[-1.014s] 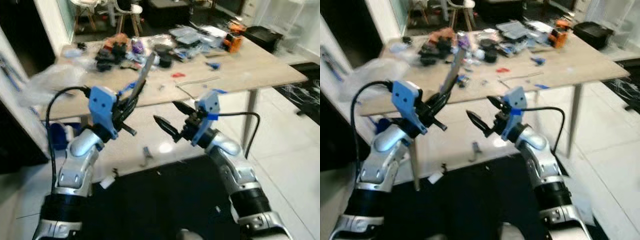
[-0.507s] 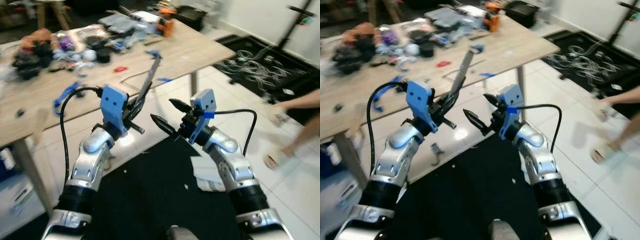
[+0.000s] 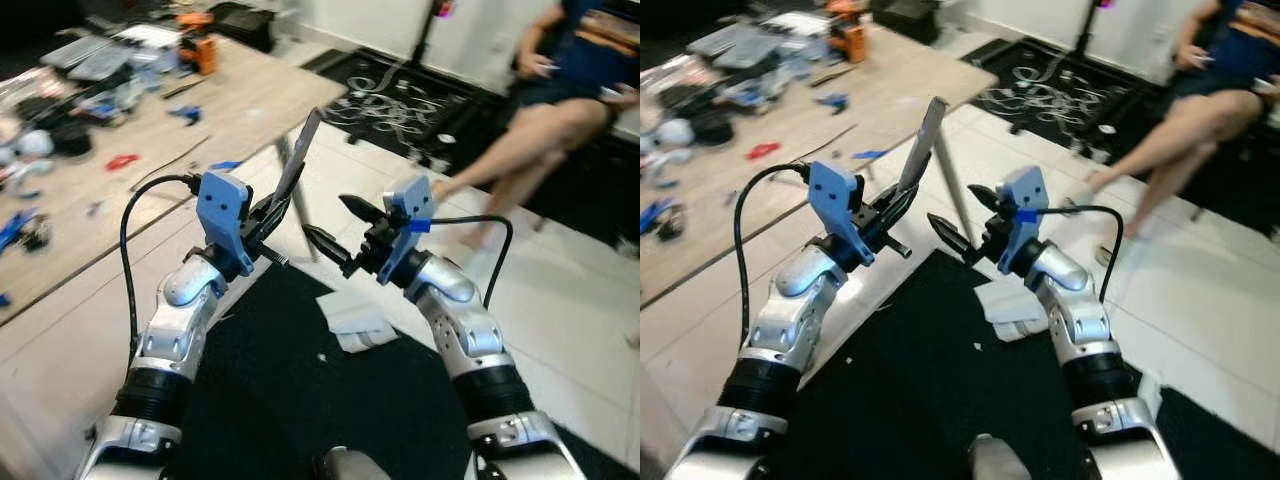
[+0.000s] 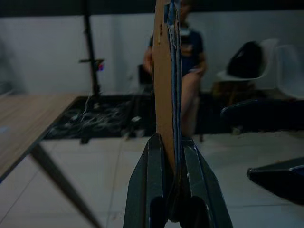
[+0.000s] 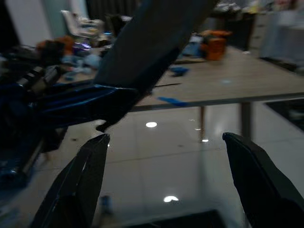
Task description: Picking trash to rubbish bin
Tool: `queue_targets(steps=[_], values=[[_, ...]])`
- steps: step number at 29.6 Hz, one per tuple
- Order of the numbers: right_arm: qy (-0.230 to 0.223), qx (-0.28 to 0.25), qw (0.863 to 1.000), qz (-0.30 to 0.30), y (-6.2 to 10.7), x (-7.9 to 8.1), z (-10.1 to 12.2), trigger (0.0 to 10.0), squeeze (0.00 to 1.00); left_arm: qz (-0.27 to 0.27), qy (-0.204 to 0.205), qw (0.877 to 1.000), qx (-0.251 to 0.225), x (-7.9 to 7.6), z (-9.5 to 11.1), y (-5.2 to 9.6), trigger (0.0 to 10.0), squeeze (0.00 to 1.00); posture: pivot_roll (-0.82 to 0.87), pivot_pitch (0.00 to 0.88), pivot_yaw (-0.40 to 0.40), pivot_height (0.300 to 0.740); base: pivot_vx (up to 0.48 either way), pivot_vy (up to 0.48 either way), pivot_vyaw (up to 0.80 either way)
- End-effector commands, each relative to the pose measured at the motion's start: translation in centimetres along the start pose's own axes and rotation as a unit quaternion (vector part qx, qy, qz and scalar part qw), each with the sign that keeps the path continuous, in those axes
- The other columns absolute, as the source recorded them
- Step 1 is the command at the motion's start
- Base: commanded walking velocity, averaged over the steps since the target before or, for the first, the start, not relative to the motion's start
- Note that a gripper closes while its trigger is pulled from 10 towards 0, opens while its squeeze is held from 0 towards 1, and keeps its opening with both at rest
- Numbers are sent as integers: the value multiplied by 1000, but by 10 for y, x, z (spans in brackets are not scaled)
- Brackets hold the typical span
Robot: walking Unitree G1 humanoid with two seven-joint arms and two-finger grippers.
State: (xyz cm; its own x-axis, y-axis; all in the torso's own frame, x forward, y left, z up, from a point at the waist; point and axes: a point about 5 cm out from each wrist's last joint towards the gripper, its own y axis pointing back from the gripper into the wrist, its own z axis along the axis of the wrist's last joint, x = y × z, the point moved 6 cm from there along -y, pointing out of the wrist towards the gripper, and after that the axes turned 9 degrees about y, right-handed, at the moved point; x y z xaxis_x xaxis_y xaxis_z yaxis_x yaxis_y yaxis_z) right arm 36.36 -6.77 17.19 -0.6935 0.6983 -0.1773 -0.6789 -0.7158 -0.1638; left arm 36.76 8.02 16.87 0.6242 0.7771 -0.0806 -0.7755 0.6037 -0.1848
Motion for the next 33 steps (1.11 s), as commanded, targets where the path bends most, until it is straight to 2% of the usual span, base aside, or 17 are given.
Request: queue_targets(steps=[1, 11, 33], values=[[-15, -1, 1000, 7, -2, 5, -4, 10000, 0, 9, -6, 1000, 9, 5, -6, 3, 10000, 0, 4, 0, -31, 740, 0, 0, -800], [-8, 7, 1000, 7, 0, 1, -8, 10000, 0, 1, 8, 1000, -5, 2, -2, -1, 10000, 0, -15, 0, -32, 740, 0, 0, -800], [-22, 5, 1000, 17, -4, 3, -9, 10000, 0, 1, -7, 1000, -1, 7, -2, -4, 10000, 0, -4, 0, -13, 740, 0, 0, -800]])
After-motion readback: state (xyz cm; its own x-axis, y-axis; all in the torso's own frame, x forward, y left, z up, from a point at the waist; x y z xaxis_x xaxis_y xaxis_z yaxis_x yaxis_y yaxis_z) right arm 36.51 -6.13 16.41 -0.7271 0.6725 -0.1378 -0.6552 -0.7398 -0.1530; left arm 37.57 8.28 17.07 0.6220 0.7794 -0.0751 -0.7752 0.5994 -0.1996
